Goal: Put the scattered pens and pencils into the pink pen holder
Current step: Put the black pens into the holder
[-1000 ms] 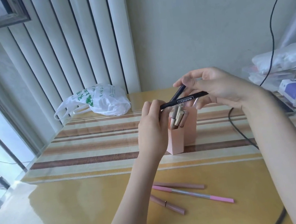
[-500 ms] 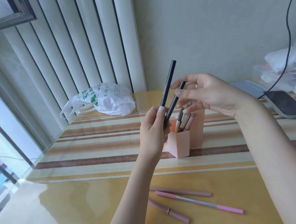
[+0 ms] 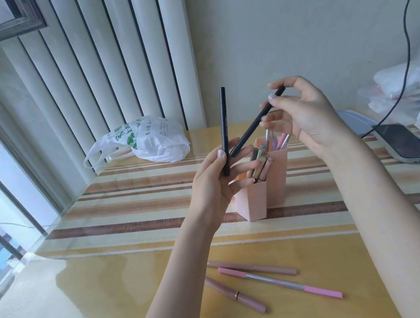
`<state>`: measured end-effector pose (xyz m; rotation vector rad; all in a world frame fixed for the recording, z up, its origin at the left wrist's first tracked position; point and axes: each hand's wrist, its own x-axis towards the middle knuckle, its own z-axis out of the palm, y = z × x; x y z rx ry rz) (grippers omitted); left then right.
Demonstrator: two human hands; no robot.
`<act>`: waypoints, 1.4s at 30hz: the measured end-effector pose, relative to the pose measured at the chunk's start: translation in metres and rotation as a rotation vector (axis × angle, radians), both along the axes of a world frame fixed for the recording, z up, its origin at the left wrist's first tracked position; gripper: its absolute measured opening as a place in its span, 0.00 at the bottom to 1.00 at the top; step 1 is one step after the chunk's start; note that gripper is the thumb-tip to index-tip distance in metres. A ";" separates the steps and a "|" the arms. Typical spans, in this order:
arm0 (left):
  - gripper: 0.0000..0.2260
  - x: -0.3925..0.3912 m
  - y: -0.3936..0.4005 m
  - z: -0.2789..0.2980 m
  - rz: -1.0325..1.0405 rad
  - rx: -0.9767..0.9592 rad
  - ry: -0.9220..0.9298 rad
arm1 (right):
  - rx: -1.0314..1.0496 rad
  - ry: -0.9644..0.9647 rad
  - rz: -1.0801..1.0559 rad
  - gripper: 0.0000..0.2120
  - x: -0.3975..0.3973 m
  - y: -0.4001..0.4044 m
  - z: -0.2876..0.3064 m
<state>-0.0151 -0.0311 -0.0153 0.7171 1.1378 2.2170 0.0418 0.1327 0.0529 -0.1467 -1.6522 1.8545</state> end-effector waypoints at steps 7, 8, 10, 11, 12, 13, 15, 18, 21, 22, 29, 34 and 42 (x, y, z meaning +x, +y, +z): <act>0.13 -0.004 0.000 -0.001 -0.004 0.043 -0.034 | -0.017 -0.011 -0.033 0.06 0.001 0.000 0.004; 0.13 -0.005 0.000 -0.001 -0.001 0.044 -0.032 | -0.018 -0.012 -0.034 0.06 0.001 -0.001 0.004; 0.13 -0.006 0.000 -0.001 0.005 0.051 -0.027 | -0.024 -0.012 -0.033 0.06 0.000 -0.001 0.003; 0.13 -0.006 0.000 -0.001 0.008 0.057 -0.027 | -0.028 -0.013 -0.034 0.06 0.000 -0.001 0.003; 0.13 -0.006 0.000 -0.001 0.011 0.063 -0.028 | -0.030 -0.014 -0.033 0.06 0.000 -0.001 0.003; 0.13 -0.006 0.000 -0.001 0.017 0.070 -0.030 | -0.029 -0.015 -0.030 0.07 0.000 -0.001 0.002; 0.11 -0.007 -0.001 -0.001 0.034 0.085 -0.040 | -0.018 -0.012 -0.008 0.08 0.000 0.000 0.001; 0.09 -0.010 -0.002 -0.002 0.050 0.100 -0.061 | 0.006 -0.002 0.039 0.08 0.000 0.002 -0.001; 0.08 -0.012 -0.003 -0.003 0.048 0.094 -0.058 | 0.004 0.013 0.033 0.09 0.000 0.004 -0.002; 0.08 -0.012 -0.002 -0.003 0.050 0.086 -0.055 | 0.000 0.022 0.036 0.10 0.000 0.004 -0.003; 0.09 -0.012 0.003 -0.008 0.105 -0.037 0.036 | 0.123 0.002 0.189 0.10 0.001 0.000 -0.003; 0.08 -0.010 0.004 -0.008 0.074 -0.010 0.036 | 0.225 -0.032 0.213 0.13 -0.002 -0.008 -0.005; 0.10 -0.008 0.003 -0.006 0.018 -0.004 0.083 | 0.212 -0.052 0.223 0.13 -0.008 -0.017 -0.007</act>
